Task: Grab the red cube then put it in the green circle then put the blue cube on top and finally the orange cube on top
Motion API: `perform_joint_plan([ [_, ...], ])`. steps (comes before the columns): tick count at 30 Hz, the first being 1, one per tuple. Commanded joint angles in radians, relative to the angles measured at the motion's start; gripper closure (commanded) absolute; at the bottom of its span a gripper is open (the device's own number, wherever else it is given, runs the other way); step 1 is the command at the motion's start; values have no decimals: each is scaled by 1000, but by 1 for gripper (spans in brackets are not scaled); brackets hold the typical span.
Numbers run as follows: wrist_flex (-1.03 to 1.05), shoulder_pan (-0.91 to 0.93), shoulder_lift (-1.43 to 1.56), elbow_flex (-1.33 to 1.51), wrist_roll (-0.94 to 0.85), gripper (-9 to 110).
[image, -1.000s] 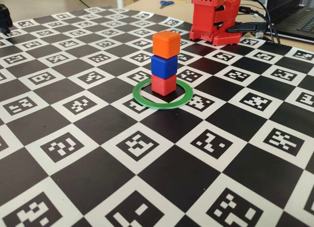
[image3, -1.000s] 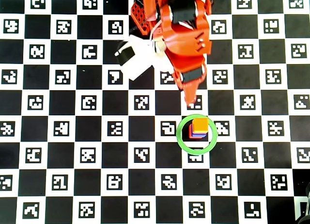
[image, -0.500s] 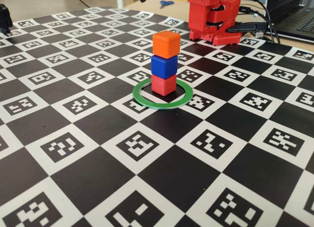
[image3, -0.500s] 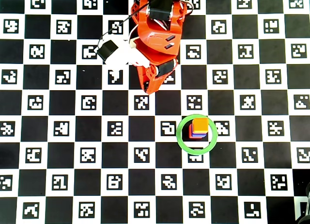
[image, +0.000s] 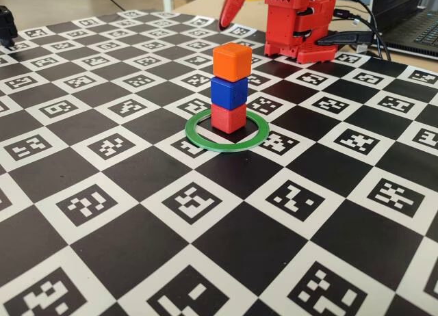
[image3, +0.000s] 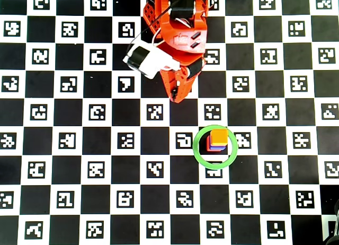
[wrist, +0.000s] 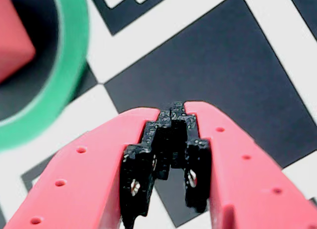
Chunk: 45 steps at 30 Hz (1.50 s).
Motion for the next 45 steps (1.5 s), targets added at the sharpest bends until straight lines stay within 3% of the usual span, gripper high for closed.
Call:
perform_joint_plan([
  [1,-40,14,138,86,-72,107],
  [10,-37,46,262,298,-233,107],
  [25,313,21,262,301,-413,107],
  [45,313,29,262,301,-422,107],
])
